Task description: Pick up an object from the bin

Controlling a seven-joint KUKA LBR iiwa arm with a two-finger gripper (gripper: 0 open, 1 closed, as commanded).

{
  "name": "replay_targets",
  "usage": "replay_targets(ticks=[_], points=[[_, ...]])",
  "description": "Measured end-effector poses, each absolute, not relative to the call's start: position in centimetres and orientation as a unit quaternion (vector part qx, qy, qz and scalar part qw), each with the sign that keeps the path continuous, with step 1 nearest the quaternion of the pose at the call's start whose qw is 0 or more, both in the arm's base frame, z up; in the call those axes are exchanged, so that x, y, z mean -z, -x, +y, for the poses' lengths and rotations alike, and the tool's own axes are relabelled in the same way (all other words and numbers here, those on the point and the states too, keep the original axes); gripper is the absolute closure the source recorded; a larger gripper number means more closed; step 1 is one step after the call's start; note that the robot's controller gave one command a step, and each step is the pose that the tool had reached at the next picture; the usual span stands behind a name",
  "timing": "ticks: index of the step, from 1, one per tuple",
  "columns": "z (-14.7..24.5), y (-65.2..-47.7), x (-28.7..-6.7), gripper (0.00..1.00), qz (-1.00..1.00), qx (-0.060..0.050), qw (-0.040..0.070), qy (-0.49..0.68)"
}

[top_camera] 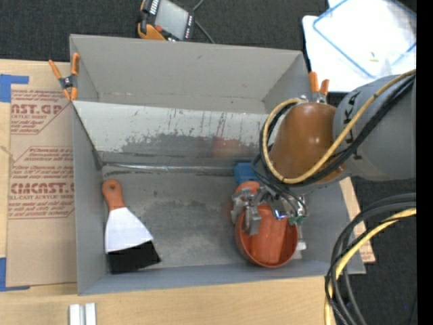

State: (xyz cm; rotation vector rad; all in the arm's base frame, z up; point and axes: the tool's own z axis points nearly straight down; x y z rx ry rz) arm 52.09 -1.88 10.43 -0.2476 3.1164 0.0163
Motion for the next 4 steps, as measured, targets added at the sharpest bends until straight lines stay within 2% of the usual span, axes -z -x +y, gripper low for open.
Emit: replay_targets(ticks=[1,2,3,4], points=[[-1.8,-51.8,-10.2,1.0,0.996,-0.005,0.013,0.088],[-1.4,-51.5,-10.7,1.0,0.996,-0.005,0.012,0.084],[-3.7,-52.3,-7.5,1.0,0.971,-0.006,0.01,0.239],[-2.7,-51.9,-9.6,1.0,0.993,-0.005,0.015,0.114]])
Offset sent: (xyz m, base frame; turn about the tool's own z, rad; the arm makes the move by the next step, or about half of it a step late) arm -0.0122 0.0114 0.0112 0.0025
